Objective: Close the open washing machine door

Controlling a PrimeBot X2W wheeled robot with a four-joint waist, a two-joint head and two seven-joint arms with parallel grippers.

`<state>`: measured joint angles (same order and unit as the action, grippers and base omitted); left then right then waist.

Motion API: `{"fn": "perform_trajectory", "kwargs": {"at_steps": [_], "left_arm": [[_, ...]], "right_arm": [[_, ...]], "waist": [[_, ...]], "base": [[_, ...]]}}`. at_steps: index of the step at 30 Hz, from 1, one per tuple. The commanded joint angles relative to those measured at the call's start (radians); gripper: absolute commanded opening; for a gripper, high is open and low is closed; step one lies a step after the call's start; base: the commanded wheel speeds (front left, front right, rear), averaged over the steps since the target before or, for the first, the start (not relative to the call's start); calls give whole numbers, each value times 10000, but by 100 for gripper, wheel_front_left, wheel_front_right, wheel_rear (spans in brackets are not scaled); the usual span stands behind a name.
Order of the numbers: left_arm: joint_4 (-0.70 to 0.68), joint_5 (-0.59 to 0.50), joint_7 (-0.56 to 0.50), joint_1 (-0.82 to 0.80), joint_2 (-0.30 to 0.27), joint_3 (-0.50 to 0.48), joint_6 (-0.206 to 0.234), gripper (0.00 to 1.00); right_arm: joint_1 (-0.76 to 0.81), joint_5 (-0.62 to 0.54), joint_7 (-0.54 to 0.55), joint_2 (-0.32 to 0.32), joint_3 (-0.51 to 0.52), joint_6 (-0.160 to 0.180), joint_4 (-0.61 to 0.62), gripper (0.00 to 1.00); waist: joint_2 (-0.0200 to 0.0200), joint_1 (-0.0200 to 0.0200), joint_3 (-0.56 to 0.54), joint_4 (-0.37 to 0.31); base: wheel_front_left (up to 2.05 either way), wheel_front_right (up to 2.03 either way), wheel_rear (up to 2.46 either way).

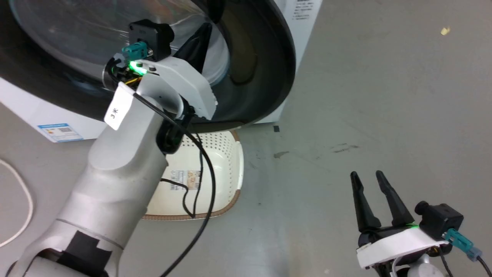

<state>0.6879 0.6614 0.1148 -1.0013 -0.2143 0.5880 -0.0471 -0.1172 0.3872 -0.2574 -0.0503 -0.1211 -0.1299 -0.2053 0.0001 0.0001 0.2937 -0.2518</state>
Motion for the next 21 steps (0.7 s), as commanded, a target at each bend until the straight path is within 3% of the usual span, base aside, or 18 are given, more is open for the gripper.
{"fn": "perform_trajectory", "kwargs": {"at_steps": [1, 7, 10, 15, 21], "left_arm": [[46, 6, 90, -71, 43, -9, -53, 0], [-123, 367, 694, 303, 202, -149, -330, 0], [-554, 535, 1130, 736, 80, -493, -268, 0], [-1936, 98, 1451, 1796, -484, -1290, 321, 0], [-4663, -1684, 1466, 3910, -1081, -2765, 1167, 0]], "right_arm": [[-158, 25, -43, 1, 34, -8, 13, 100], [139, -187, -43, 1, 344, -8, -70, 100], [329, -325, -43, 1, 402, -8, -126, 100], [694, -496, -43, 1, 505, -8, -186, 100], [1091, -598, -43, 1, 655, -8, -154, 100]], "waist": [[-1, -1, -93, 115], [-1, -1, -823, 828], [-1, -1, -1305, 1177], [-1, -1, -2057, 1725], [-1, -1, -2582, 2301]], "base": [[0, 0, 0], [0, 0, 0], [0, 0, 0], [0, 0, 0], [0, 0, 0]]}}
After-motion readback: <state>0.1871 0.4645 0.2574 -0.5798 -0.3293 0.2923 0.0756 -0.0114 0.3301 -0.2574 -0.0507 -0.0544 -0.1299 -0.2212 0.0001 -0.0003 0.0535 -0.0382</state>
